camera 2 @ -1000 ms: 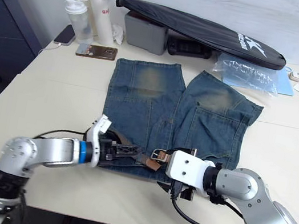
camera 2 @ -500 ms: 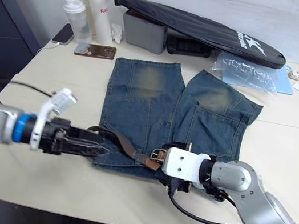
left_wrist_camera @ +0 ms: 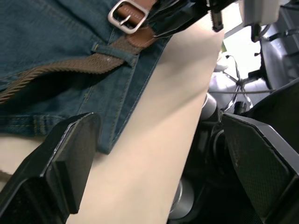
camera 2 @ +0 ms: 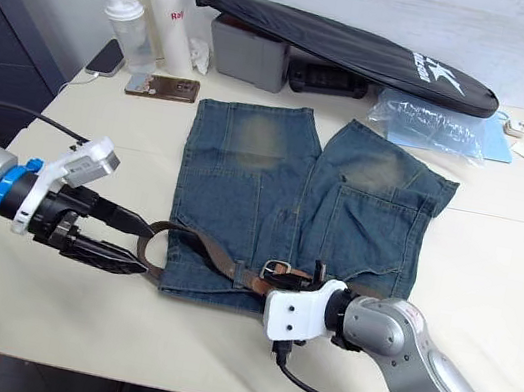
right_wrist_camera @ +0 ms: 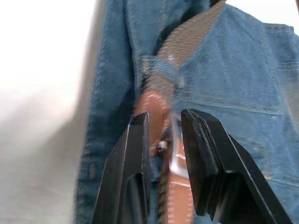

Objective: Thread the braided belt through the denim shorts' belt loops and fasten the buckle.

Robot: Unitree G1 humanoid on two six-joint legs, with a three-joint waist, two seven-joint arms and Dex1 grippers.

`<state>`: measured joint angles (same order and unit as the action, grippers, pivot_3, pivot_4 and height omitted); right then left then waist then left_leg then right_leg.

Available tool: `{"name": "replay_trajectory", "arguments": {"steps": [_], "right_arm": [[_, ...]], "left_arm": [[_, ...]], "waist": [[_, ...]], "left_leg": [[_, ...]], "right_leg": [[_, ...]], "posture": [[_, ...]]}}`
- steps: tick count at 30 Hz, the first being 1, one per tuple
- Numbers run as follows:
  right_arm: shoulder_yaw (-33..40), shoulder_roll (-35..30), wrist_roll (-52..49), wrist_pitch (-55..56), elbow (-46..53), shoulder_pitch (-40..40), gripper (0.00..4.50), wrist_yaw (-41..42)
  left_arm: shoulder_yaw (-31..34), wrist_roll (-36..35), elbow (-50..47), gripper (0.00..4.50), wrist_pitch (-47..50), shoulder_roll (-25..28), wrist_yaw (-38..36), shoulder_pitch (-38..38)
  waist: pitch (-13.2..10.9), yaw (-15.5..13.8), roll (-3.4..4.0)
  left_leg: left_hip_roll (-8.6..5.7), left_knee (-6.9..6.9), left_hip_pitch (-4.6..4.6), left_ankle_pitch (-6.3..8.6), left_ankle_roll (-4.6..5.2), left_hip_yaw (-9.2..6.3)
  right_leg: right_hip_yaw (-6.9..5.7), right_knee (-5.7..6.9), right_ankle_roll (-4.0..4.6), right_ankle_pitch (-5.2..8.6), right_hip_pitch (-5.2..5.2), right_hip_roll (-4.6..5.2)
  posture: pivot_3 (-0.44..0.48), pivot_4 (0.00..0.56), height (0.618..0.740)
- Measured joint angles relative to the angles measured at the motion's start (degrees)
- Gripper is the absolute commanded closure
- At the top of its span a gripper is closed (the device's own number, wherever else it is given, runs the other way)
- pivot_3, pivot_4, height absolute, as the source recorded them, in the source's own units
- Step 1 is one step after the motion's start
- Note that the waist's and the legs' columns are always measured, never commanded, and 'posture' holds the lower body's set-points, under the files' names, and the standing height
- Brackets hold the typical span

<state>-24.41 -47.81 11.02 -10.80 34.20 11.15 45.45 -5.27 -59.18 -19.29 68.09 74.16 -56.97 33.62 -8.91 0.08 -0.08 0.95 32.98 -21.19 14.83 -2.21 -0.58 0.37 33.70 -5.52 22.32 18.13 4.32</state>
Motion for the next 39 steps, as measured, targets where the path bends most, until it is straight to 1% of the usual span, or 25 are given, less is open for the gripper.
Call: {"name": "replay_trajectory", "arguments": {"steps": [7, 17, 19, 20, 21, 27, 30, 35, 39], "right_arm": [[0.4, 1.2, 0.8, 0.9, 0.2, -1.8, 3.23, 0.6], [0.4, 3.5, 5.0, 0.9, -1.1, -1.8, 3.23, -0.2], [0.4, 3.8, 5.9, 0.9, -1.3, -1.7, 3.8, -0.2], [0.4, 3.9, 6.1, 0.9, -1.6, -1.7, 4.19, -0.2], [0.5, 4.1, 6.3, 0.9, -1.8, -1.7, 4.47, -0.3], [1.5, 4.5, 6.9, 1.8, -2.0, -1.6, 4.47, -0.5], [2.7, 4.5, 6.2, 2.0, -2.0, -0.6, 4.47, 0.5], [4.1, 3.9, 4.8, 2.1, -0.5, 3.1, 4.47, 4.0], [4.9, 2.2, 3.6, 3.2, -0.2, 6.5, 4.47, 7.6]], "left_arm": [[-2.3, 5.8, 0.6, 0.0, -0.6, -1.4, -4.6, 1.0], [-2.5, 8.3, 0.5, 0.0, 0.7, -2.2, -7.8, 2.9], [-2.5, 8.4, 0.2, 0.0, 1.0, -2.3, -8.2, 3.1], [-2.5, 8.4, 0.0, 0.0, 1.2, -2.4, -8.3, 3.1], [-2.5, 8.5, -0.2, 0.0, 1.2, -2.5, -8.3, 3.1], [-2.5, 8.8, -0.9, 0.0, 1.4, -3.6, -8.9, 3.0], [-2.6, 9.3, -3.3, 0.0, 1.4, -4.9, -8.1, 1.3], [-4.4, 10.2, -7.9, 0.0, 1.3, -8.5, -4.7, -3.3], [-7.1, 13.9, -9.3, 0.0, 0.5, -10.9, -1.0, -5.2]], "waist": [[0.0, 0.1, 0.0], [0.0, 0.1, -0.02], [0.0, 0.1, -0.02], [0.0, 0.1, -0.02], [0.0, 0.1, -0.03], [0.0, 0.1, -0.03], [0.0, 0.1, -0.01], [0.0, 0.1, -0.01], [0.0, 0.1, 0.0]], "left_leg": [[0.02, 0.02, 0.01, -0.01, 0.03, -0.04], [-0.01, 0.08, -0.01, -0.02, 0.05, -0.02], [-0.01, 0.1, 0.0, -0.02, 0.05, -0.01], [-0.01, 0.11, 0.0, -0.02, 0.05, -0.01], [-0.01, 0.12, 0.01, -0.02, 0.05, -0.01], [0.0, 0.22, 0.02, -0.03, 0.06, -0.01], [-0.01, 0.25, 0.04, -0.04, 0.07, 0.01], [0.03, 0.33, 0.04, -0.04, 0.07, -0.02], [0.04, 0.42, 0.04, -0.04, 0.07, -0.04]], "right_leg": [[0.01, 0.25, -0.03, -0.02, 0.1, -0.05], [0.05, 0.51, -0.06, -0.03, 0.22, -0.06], [0.07, 0.57, -0.06, -0.03, 0.24, -0.08], [0.08, 0.62, -0.06, -0.02, 0.24, -0.08], [0.08, 0.66, -0.06, -0.02, 0.25, -0.08], [0.09, 0.82, -0.07, -0.02, 0.26, -0.12], [0.12, 0.9, -0.07, -0.02, 0.25, -0.12], [0.12, 0.99, -0.08, -0.02, 0.26, -0.14], [0.12, 1.02, -0.08, -0.02, 0.23, -0.22]], "posture": [[0.0, 0.15, 0.74], [0.0, 0.15, 0.74], [0.0, 0.15, 0.74], [0.0, 0.15, 0.74], [0.0, 0.15, 0.74], [0.0, 0.15, 0.74], [0.0, 0.15, 0.74], [0.0, 0.15, 0.74], [0.0, 0.15, 0.74]]}}
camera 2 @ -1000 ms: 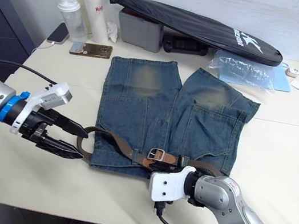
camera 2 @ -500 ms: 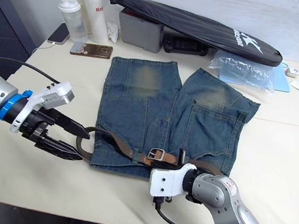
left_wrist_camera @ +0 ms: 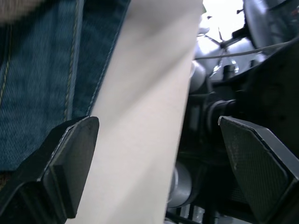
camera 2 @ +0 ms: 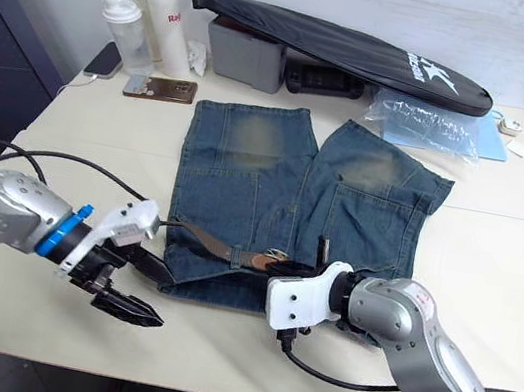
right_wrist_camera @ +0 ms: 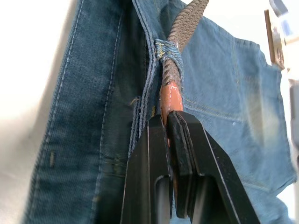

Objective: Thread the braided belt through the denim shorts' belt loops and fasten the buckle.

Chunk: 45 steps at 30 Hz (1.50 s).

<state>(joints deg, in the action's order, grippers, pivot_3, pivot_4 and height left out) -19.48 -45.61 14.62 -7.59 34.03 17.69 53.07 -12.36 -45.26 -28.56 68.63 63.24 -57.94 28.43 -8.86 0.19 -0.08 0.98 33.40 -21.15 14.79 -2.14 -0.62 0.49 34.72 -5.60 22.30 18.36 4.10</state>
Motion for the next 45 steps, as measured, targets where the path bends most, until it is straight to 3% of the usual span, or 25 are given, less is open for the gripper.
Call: {"name": "replay_trajectory", "arguments": {"steps": [7, 20, 28, 45], "right_arm": [[-0.4, -4.6, -0.4, 6.3, -2.7, 5.3, 4.47, 7.4], [-0.3, -8.2, -5.7, 21.8, -19.2, 18.5, 4.47, 17.6], [0.0, -11.5, -9.9, 29.2, -27.6, 24.4, 4.47, 23.3], [2.1, -14.9, -15.4, 34.0, -36.7, 31.9, 4.47, 31.8]], "left_arm": [[-2.5, 5.2, 0.4, 0.0, -0.4, -6.4, 6.4, -1.6], [-4.6, 9.4, -1.4, 0.0, -3.9, -6.9, 8.4, -9.3], [-5.3, 11.4, -1.7, 0.0, -6.2, -6.9, 8.1, -10.4], [-4.5, 11.8, 0.0, 0.0, -8.3, -7.4, 7.2, -12.2]], "waist": [[0.0, 0.0, 0.02], [0.1, 0.1, 0.14], [0.1, 0.1, 0.2], [0.2, 0.1, 0.5]], "left_leg": [[-0.02, 0.17, -0.02, 0.03, 0.07, -0.03], [0.11, 0.44, 0.04, 0.08, 0.15, -0.01], [0.11, 0.45, 0.5, 0.36, 0.6, -0.1], [0.11, 0.44, 0.63, 0.39, 0.67, 0.0]], "right_leg": [[0.0, 0.08, -0.01, -0.01, -0.04, 0.0], [0.02, 0.15, -0.01, -0.01, -0.19, 0.04], [-0.07, -0.13, 0.01, 0.0, -0.86, 0.11], [-0.03, -0.12, 0.07, 0.04, -0.94, 0.21]], "posture": [[0.0, 0.15, 0.74], [0.0, 0.15, 0.74], [0.0, 0.15, 0.74], [0.0, 0.15, 0.74]]}}
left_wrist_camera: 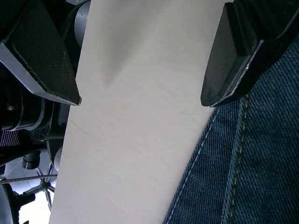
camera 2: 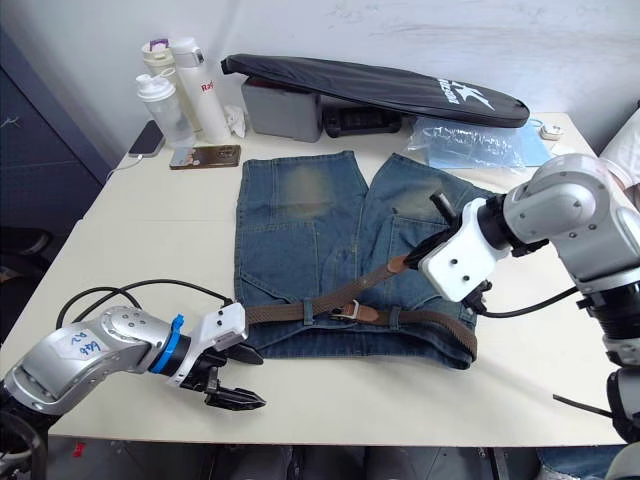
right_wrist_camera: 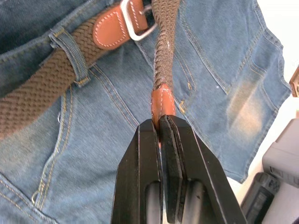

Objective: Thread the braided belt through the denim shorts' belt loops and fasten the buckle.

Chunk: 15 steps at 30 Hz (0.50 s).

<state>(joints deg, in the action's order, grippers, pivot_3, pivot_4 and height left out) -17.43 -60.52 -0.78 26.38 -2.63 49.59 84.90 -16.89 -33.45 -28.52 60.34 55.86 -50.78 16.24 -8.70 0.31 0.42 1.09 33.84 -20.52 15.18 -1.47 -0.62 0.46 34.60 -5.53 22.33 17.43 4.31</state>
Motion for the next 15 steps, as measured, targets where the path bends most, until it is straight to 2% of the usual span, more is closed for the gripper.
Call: {"name": "replay_trajectory", "arguments": {"steps": [9, 15], "right_arm": [[0.4, -1.6, -1.7, -5.2, -2.1, 5.0, 4.47, 2.1], [1.7, -1.6, -4.8, -11.3, 2.7, 5.3, 4.47, 2.4]], "left_arm": [[0.3, 0.9, 0.0, 0.0, -2.1, -0.4, 0.3, -2.2], [0.6, 0.9, 0.0, 0.0, -2.3, -0.6, 0.2, -2.5]], "waist": [[0.1, 0.0, 0.21], [0.1, 0.0, 0.23]], "left_leg": [[-0.06, 0.01, 0.01, 0.02, 0.02, 0.04], [-0.06, 0.0, 0.02, 0.06, 0.03, 0.01]], "right_leg": [[0.0, -0.03, 0.03, 0.01, -0.01, 0.12], [-0.01, -0.03, 0.04, 0.02, -0.02, 0.14]], "posture": [[0.0, 0.15, 0.74], [0.0, 0.15, 0.74]]}}
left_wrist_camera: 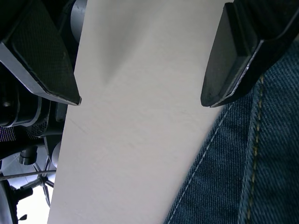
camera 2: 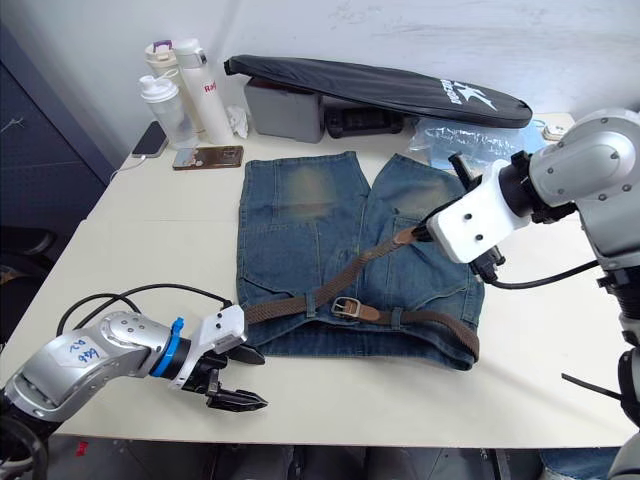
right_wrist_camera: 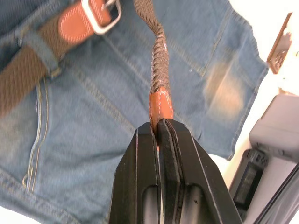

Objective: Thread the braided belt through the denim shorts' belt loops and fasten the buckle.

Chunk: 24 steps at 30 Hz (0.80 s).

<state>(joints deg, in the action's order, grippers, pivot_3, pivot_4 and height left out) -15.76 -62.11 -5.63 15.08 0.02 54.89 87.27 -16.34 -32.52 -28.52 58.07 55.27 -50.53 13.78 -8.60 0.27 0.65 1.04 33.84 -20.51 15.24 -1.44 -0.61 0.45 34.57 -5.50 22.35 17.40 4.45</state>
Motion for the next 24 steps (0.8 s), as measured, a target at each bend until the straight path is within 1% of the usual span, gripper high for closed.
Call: {"name": "replay_trajectory", "arguments": {"steps": [4, 6, 8, 9, 11, 12, 14, 15, 17, 18, 19, 20, 22, 23, 24], "right_arm": [[0.2, -0.5, -0.8, -2.8, 2.1, -1.0, 4.47, 0.2], [0.8, -0.5, -1.9, -4.7, 2.7, -1.2, 4.47, 0.2], [1.2, -0.6, -2.7, -7.4, 4.1, -2.1, 4.47, 0.2], [1.2, -0.8, -2.8, -8.5, 4.7, -2.6, 4.47, 0.2], [1.3, -0.8, -2.9, -10.4, 5.6, -4.1, 4.47, 0.2], [1.3, -0.8, -3.0, -11.2, 5.9, -4.5, 4.47, 0.1], [1.5, -0.7, -3.7, -13.0, 7.0, -4.6, 4.47, -0.2], [2.2, -0.5, -4.2, -14.1, 7.9, -4.7, 4.47, -0.4], [2.9, -0.2, -4.8, -15.6, 9.5, -5.1, 4.47, -0.7], [3.0, -0.2, -5.0, -16.6, 10.2, -5.5, 4.47, -0.9], [3.0, 0.1, -5.1, -18.9, 11.2, -6.0, 4.47, -1.5], [3.0, 0.5, -5.3, -20.4, 11.7, -6.2, 4.47, -1.8], [3.0, 0.6, -5.4, -24.0, 12.5, -6.5, 4.47, -2.4], [3.0, 1.6, -5.4, -26.6, 13.1, -6.2, 4.47, -3.4], [3.0, 1.9, -5.4, -27.6, 13.5, -6.1, 4.47, -3.8]], "left_arm": [[0.2, 0.2, 0.0, 0.0, -0.5, 0.4, -0.3, -0.1], [1.5, -0.2, 0.0, 0.0, -0.5, 0.6, -1.1, -0.6], [3.9, -2.6, 0.4, 0.0, 0.2, 0.6, -2.9, -1.7], [5.3, -4.4, 0.4, 0.0, 0.8, 0.6, -3.9, -2.4], [9.9, -10.3, 0.0, 0.0, 2.3, 0.6, -7.0, -3.3], [13.3, -14.5, -0.1, 0.0, 3.7, 0.6, -8.2, -3.2], [19.4, -21.4, 0.1, 0.0, 6.2, 0.3, -9.0, -1.6], [22.6, -25.5, 0.7, 0.0, 7.6, -0.5, -8.5, 0.6], [26.3, -30.6, 3.2, 0.0, 9.1, -3.5, -5.6, 6.1], [26.8, -31.5, 4.5, 0.0, 9.4, -5.3, -3.2, 8.9], [26.9, -31.2, 5.8, 0.0, 9.1, -8.3, 0.9, 12.6], [26.6, -30.8, 6.4, 0.0, 8.7, -10.1, 3.2, 14.2], [25.7, -29.4, 7.4, 0.0, 7.7, -16.6, 9.2, 17.6], [23.0, -27.6, 6.8, 0.0, 6.2, -21.4, 13.2, 19.9], [20.8, -26.4, 6.5, 0.0, 5.5, -23.0, 14.8, 20.6]], "waist": [[0.0, 0.0, 0.0], [0.0, 0.2, -0.01], [-0.1, 0.4, -0.08], [-0.1, 0.5, -0.1], [-0.2, 0.6, -0.14], [-0.3, 0.7, -0.13], [-0.3, 0.7, -0.06], [-0.3, 0.7, -0.06], [-0.3, 0.2, -0.02], [-0.3, 0.1, -0.04], [-0.3, -0.1, -0.05], [-0.3, 0.0, -0.06], [-0.3, -0.2, 0.0], [-0.3, -0.2, -0.01], [-0.3, -0.2, -0.02]], "left_leg": [[0.0, 0.0, 0.0, 0.01, 0.01, 0.01], [0.03, -0.03, 0.0, 0.02, 0.01, 0.01], [0.08, -0.08, -0.02, 0.03, 0.0, 0.0], [0.1, -0.08, -0.04, 0.04, -0.02, -0.02], [0.1, -0.04, -0.08, 0.06, -0.06, -0.07], [0.1, -0.02, -0.12, 0.06, -0.06, -0.08], [0.09, 0.02, -0.13, 0.06, -0.06, -0.11], [0.07, 0.04, -0.13, 0.06, -0.07, -0.15], [0.02, 0.1, -0.13, 0.07, -0.05, -0.2], [0.01, 0.12, -0.13, 0.07, -0.05, -0.22], [-0.04, 0.17, -0.15, 0.07, -0.05, -0.23], [-0.07, 0.2, -0.2, 0.0, -0.16, -0.21], [-0.15, 0.32, -0.35, 0.0, -0.17, -0.22], [-0.13, 0.45, -0.61, -0.01, -0.18, -0.29], [-0.12, 0.44, -0.69, -0.03, -0.21, -0.27]], "right_leg": [[0.0, -0.02, 0.0, 0.0, 0.0, 0.0], [-0.01, -0.02, 0.03, 0.02, 0.02, -0.01], [-0.05, -0.02, 0.06, 0.03, 0.06, -0.04], [-0.08, -0.02, 0.07, 0.04, 0.07, -0.04], [-0.12, -0.04, 0.08, 0.04, 0.08, -0.02], [-0.13, -0.06, 0.08, 0.04, 0.09, -0.02], [-0.16, -0.08, 0.08, 0.04, 0.07, 0.0], [-0.18, -0.09, 0.07, 0.04, 0.04, 0.0], [-0.2, -0.08, 0.04, 0.02, 0.01, 0.02], [-0.2, -0.09, -0.01, 0.0, -0.03, 0.01], [-0.19, -0.07, -0.05, -0.03, -0.03, 0.02], [-0.16, -0.11, -0.15, -0.08, -0.01, 0.01], [-0.17, -0.1, -0.26, -0.14, 0.03, 0.01], [-0.18, -0.08, -0.47, -0.25, 0.09, -0.06], [-0.17, -0.18, -0.63, -0.34, 0.08, -0.13]], "posture": [[0.0, 0.15, 0.74], [0.0, 0.15, 0.74], [0.0, 0.15, 0.74], [0.0, 0.15, 0.74], [0.0, 0.15, 0.74], [0.0, 0.15, 0.74], [0.0, 0.15, 0.74], [0.0, 0.15, 0.74], [0.0, 0.15, 0.74], [0.0, 0.15, 0.74], [0.0, 0.15, 0.74], [0.0, 0.15, 0.74], [0.0, 0.15, 0.74], [0.0, 0.15, 0.74], [0.0, 0.15, 0.74]]}}
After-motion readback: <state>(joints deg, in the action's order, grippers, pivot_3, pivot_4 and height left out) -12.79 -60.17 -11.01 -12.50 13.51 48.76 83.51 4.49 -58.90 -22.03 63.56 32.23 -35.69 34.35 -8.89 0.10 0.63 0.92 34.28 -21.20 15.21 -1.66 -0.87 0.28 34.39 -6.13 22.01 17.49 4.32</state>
